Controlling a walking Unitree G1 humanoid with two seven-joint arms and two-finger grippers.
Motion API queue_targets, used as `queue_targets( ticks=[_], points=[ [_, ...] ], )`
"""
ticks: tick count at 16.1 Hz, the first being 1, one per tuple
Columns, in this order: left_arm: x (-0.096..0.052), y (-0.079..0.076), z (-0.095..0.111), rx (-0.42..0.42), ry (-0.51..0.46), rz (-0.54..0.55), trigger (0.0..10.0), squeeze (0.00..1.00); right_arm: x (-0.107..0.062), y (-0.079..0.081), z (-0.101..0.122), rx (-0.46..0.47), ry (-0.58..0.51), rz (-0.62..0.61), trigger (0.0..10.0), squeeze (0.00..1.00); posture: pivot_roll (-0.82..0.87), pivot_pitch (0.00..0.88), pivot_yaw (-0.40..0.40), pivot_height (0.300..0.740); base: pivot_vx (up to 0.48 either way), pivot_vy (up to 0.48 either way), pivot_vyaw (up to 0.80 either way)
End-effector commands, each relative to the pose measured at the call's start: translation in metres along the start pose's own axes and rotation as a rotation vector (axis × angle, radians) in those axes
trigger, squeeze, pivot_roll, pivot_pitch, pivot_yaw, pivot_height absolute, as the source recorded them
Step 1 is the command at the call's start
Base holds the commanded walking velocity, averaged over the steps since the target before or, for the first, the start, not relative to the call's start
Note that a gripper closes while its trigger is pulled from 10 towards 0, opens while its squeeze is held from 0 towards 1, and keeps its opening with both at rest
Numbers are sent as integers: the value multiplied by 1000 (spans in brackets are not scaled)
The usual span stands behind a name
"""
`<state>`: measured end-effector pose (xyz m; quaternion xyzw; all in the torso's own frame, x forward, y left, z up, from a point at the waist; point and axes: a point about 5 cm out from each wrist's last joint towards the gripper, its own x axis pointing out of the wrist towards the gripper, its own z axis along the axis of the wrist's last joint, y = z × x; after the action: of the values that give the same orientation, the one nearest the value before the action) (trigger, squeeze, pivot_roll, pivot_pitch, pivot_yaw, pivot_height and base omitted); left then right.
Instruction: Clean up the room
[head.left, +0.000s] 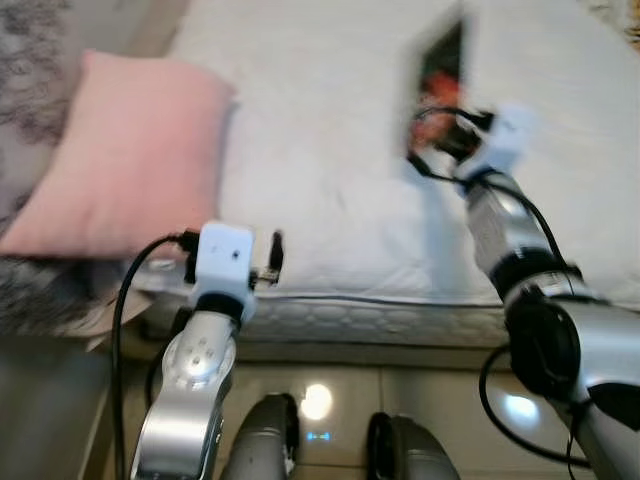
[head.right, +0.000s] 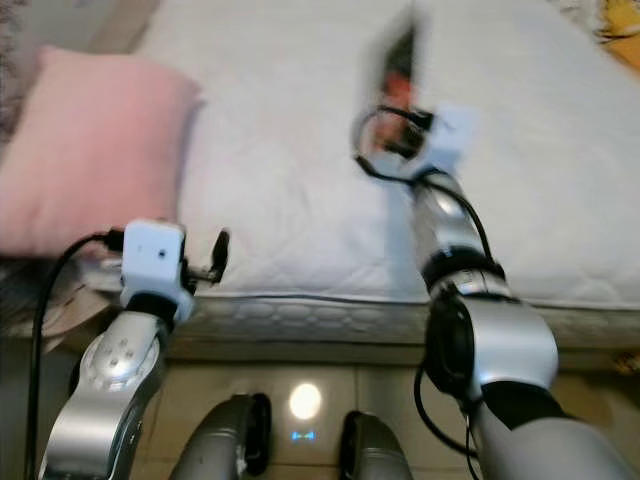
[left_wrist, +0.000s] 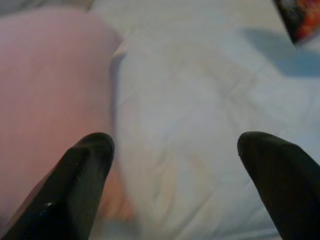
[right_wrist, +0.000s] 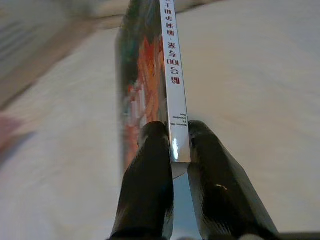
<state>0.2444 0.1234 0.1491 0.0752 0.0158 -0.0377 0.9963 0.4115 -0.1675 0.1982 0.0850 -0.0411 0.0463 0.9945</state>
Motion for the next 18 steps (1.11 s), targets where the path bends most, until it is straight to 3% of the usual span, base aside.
queue_targets(
  ticks=[1, 3, 4, 7, 10, 12, 14, 16, 18],
  points=[
    [-7, 1, 2, 6, 0, 7, 10000, 0, -1, -9, 0, -1, 11, -23, 10000, 0, 262, 213, -13, 736, 0, 0, 0],
    [-18, 7, 3, 14, 8, 37, 10000, 0, -1, 2, -9, 33, 66, 32, 10000, 0, 314, 248, -14, 736, 0, 0, 0],
    [-28, 13, 4, 56, 19, 56, 10000, 0, -1, 17, -19, 87, 112, 86, 10000, 0, 351, 282, -10, 736, 0, 0, 0],
    [-49, 20, 6, 97, 50, 74, 10000, 0, -5, 30, -33, 242, 148, 141, 10000, 0, 414, 338, 10, 736, 0, 0, 0],
    [-64, 22, 8, 99, 71, 84, 10000, 0, -20, 13, -61, 278, 219, 72, 10000, 0, 422, 362, 13, 736, 0, 0, 0],
    [-63, 17, 9, 83, 75, 77, 10000, 0, -37, -12, -84, 141, 317, 0, 10000, 0, 394, 353, 2, 736, 0, 0, 0],
    [-60, 15, 10, 79, 68, 66, 10000, 0, -51, -35, -97, 97, 365, -108, 10000, 0, 366, 350, 0, 736, 0, 0, 0],
    [-58, 15, 9, 80, 77, 53, 10000, 0, -63, -47, -109, 48, 415, -175, 10000, 0, 350, 355, 13, 736, 0, 0, 0],
    [-56, 15, 10, 82, 76, 46, 10000, 0, -66, -50, -111, 54, 423, -204, 10000, 0, 349, 353, 20, 736, 0, 0, 0]
  ],
)
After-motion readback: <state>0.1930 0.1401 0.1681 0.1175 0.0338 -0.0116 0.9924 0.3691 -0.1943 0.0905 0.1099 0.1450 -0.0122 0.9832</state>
